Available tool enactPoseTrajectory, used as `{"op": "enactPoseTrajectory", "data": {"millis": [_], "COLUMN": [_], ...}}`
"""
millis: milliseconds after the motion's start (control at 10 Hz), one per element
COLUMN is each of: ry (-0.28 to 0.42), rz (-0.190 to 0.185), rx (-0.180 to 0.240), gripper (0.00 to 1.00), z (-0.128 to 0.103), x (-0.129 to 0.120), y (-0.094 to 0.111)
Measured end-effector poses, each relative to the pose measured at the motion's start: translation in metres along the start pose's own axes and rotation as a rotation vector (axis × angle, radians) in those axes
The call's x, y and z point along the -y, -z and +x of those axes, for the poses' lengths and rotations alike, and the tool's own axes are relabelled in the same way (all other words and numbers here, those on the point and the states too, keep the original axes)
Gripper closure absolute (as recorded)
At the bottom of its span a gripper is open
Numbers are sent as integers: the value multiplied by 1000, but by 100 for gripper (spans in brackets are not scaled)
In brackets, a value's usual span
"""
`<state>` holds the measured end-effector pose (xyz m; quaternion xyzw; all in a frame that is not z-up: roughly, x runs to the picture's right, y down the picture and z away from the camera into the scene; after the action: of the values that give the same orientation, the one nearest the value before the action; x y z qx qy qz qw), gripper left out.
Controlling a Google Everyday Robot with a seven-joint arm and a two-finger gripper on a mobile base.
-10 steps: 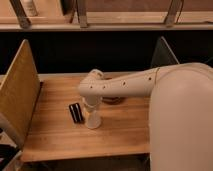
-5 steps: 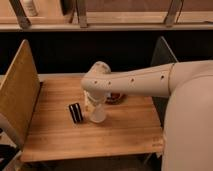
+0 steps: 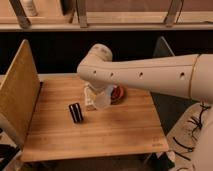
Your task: Place the ceramic cup over the eraser
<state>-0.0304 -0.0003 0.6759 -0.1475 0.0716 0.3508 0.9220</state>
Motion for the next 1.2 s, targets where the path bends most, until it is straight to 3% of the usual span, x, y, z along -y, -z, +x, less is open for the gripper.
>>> {"op": "enactPoseTrajectory", "data": {"millis": [300,600,800,1200], "ry": [64,141,181,245], "rz": [42,41,12,-109], "rx": [40,75,90,136], "gripper": [100,100,100,100], "z": [-27,-54,-64,-84], "x": [-6,-32,-54,-101], "y": [39,64,69,67]}}
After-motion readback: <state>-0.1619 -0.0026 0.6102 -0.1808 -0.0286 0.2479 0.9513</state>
